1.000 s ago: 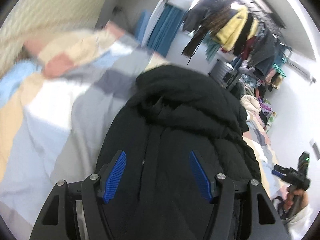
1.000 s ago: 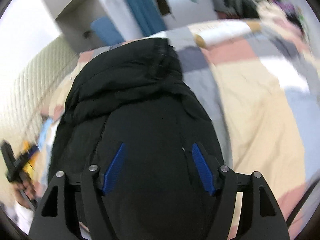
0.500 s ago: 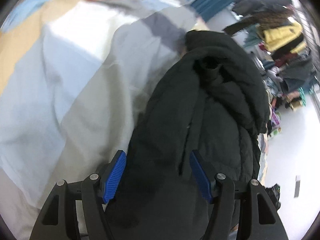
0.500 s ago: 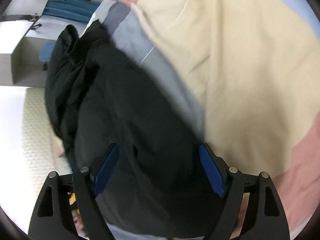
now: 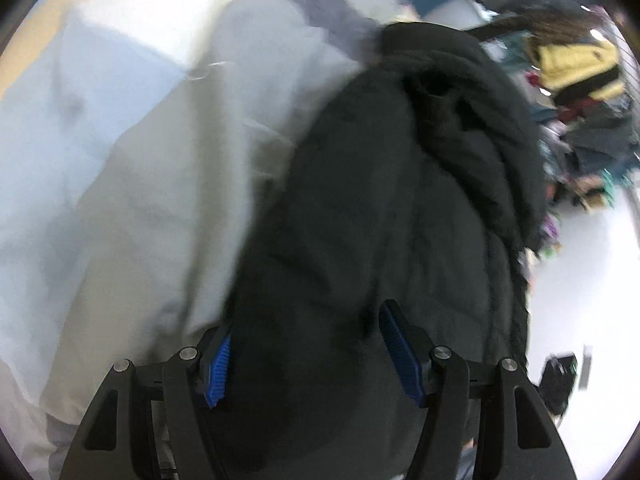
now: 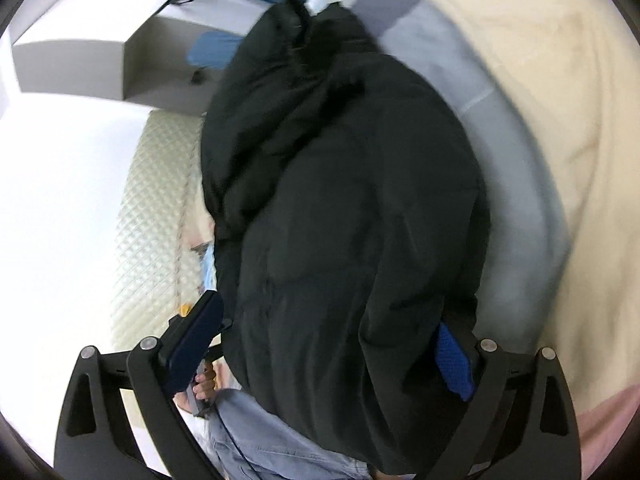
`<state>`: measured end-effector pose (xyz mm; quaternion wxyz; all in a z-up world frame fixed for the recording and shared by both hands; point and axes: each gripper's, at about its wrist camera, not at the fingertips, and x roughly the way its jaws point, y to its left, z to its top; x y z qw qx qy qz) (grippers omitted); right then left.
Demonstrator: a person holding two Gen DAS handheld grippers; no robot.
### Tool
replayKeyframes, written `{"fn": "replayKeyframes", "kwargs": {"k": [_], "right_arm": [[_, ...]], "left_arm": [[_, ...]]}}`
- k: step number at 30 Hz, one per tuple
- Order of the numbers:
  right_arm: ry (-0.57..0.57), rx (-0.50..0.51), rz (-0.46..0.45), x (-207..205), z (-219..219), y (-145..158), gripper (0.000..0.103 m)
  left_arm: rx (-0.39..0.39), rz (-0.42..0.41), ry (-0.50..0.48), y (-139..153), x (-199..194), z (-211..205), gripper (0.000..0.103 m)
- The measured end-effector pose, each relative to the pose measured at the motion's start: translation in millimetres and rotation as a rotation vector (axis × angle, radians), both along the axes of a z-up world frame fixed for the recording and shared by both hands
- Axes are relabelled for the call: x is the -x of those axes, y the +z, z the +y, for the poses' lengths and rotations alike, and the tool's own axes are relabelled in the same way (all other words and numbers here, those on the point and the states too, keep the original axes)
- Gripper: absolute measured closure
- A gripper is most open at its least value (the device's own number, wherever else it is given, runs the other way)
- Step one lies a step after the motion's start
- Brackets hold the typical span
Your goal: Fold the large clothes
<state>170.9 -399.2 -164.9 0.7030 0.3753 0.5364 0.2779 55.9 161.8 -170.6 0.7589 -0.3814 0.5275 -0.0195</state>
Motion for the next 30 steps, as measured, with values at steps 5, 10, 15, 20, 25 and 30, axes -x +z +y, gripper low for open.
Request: {"fn": "replayKeyframes", "kwargs": {"k": [5, 10, 15, 20, 25, 30], "right_arm": [[-0.049, 0.098, 0.136, -2.4, -6.1, -25.9, 0.005], [-0.118, 0.255, 0.336, -3.1, -21.0, -65.9, 0.005], [-0.022, 0.187, 0.286, -8.8, 2.2, -58.6, 0.005], [0.085, 0.059, 0.087, -10.1, 28.1, -17.8, 0.005], [0.081, -0.002, 0.008, -9.0, 26.7, -3.5, 0.005], [0.041, 0.134, 0.160, -2.8, 16.4, -29.9, 0.030]], "left_arm": [[-0.039, -0.133, -0.175, 28.3, 0.2, -36.4, 0.036], [0.044, -0.256, -0.206, 47.3, 8.4, -39.8, 0.035], [0.011, -0.107, -0.165, 23.2, -4.1, -38.6, 0.035], [-0.007, -0.030, -0.129, 6.9, -7.1, -31.5, 0.035], [-0.037, 0.063, -0.104, -11.9, -8.3, -25.7, 0.035], [-0.032, 0.057, -0.118, -16.7, -11.7, -29.9, 0.035]]}}
